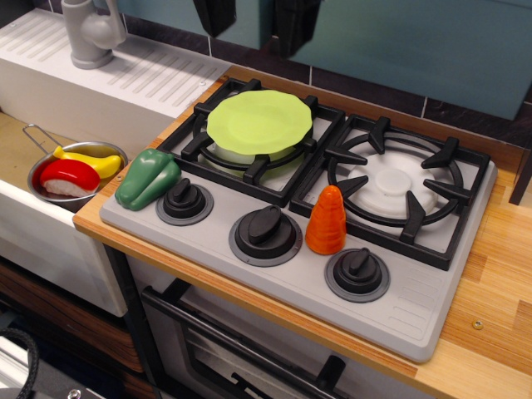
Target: End effector reaching carrot
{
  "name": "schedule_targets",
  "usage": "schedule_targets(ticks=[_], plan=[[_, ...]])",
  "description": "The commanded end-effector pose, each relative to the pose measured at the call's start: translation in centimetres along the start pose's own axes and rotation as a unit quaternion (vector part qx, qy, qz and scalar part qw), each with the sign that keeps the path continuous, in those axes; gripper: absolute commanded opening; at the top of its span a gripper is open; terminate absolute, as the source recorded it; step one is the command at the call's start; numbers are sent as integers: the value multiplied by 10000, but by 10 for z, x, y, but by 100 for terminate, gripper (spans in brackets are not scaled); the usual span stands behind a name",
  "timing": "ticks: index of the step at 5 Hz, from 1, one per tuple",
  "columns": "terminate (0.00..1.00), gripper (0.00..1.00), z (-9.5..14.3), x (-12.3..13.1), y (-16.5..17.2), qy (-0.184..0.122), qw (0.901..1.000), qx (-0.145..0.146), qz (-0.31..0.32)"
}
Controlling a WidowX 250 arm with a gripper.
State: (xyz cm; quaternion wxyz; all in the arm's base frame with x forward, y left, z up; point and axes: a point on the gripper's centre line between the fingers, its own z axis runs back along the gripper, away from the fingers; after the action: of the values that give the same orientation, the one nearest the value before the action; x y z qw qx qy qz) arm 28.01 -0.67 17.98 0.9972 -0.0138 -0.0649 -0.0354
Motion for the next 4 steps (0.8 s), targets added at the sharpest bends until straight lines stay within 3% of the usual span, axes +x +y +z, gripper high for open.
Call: schedule_targets(ticks=[1, 3, 4], plan=[[0, 100, -13, -11, -17, -507, 9986, -79, -136], [0, 100, -13, -11, -17, -507, 9986, -79, -136], [0, 100, -36, -6, -30, -677, 9976, 155, 20]])
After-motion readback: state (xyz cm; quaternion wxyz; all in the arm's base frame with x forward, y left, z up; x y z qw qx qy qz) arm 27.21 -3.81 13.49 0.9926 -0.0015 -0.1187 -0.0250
